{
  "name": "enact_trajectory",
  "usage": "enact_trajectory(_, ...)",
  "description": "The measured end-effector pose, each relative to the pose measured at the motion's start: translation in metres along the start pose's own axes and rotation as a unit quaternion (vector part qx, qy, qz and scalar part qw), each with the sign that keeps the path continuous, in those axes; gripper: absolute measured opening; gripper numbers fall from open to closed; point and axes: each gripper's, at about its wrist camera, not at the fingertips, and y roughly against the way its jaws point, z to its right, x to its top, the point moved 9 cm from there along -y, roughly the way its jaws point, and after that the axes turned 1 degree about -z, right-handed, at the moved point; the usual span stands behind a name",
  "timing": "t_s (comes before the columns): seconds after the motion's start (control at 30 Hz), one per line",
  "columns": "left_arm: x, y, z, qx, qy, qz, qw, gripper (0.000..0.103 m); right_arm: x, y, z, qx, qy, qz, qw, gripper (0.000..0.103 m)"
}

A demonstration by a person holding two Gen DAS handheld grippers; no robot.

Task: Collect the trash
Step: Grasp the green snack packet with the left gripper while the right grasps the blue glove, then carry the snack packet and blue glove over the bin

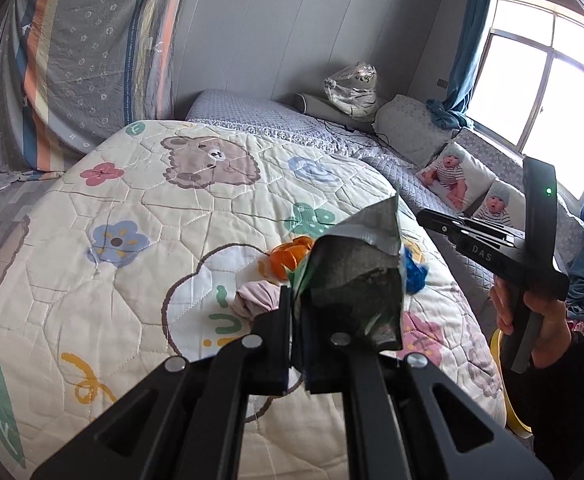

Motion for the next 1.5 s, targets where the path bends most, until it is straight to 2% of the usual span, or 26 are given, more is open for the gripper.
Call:
enact_trajectory(0.13,0.002,0.002,0.005,-0.005,-0.005,0.003,1.0,0.004,-0.005,0.006,0.011,-0.007,-0.006,-0.003,1.0,0.002)
enact_trajectory(0.27,0.0,-0.001,0.011,-0.01,-0.008,0.0,0.9999,0.004,-0.025,0.001,0.01,0.007,0.004,-0.033,0.999,0.003)
enact_trajectory(0.5,0.0,-0.008,0.015,-0.016,-0.011,-0.006,0.9998,0.004,-0.052,-0.011,0.013,-0.001,0.016,-0.057,0.998,0.006)
enact_trajectory(0.53,0.0,-0.009,0.014,-0.016,-0.011,-0.006,0.9998,0.004,-0.054,-0.013,0.015,-0.002,0.015,-0.058,0.998,0.009)
enact_trajectory(0.6,0.0,-0.011,0.013,-0.016,-0.011,-0.008,0.9998,0.004,-0.055,-0.016,0.018,-0.005,0.012,-0.059,0.998,0.038)
enact_trajectory(0.63,0.0,-0.012,0.013,-0.015,-0.01,-0.009,0.9998,0.004,-0.055,-0.016,0.02,-0.006,0.01,-0.056,0.998,0.041)
enact_trajectory(0.77,0.0,-0.015,0.011,-0.017,-0.009,-0.011,0.9997,0.004,-0.056,-0.024,0.022,-0.01,0.01,-0.068,0.998,0.041)
enact_trajectory(1.03,0.0,-0.022,0.01,-0.013,-0.015,-0.018,0.9996,0.004,-0.072,-0.06,0.022,-0.012,0.016,-0.114,0.993,0.041)
enact_trajectory(1.1,0.0,-0.024,0.011,-0.01,-0.017,-0.02,0.9996,0.004,-0.072,-0.065,0.02,-0.008,0.012,-0.119,0.993,0.026)
enact_trajectory(1.13,0.0,-0.024,0.011,-0.011,-0.017,-0.021,0.9996,0.004,-0.071,-0.067,0.019,-0.008,0.011,-0.12,0.993,0.023)
enact_trajectory(1.2,0.001,-0.024,0.012,-0.01,-0.018,-0.02,0.9996,0.004,-0.067,-0.065,0.017,-0.01,0.009,-0.112,0.994,0.008)
enact_trajectory(1.23,0.002,-0.024,0.013,-0.01,-0.019,-0.019,0.9996,0.004,-0.065,-0.062,0.015,-0.007,0.009,-0.107,0.994,0.005)
enact_trajectory(1.4,0.008,-0.024,0.03,-0.015,-0.036,-0.015,0.9991,0.004,-0.052,-0.039,0.025,-0.002,-0.01,-0.079,0.997,0.003)
enact_trajectory(1.5,0.012,-0.025,0.047,-0.022,-0.053,-0.013,0.9983,0.004,-0.043,-0.011,0.038,-0.013,-0.019,-0.053,0.998,0.002)
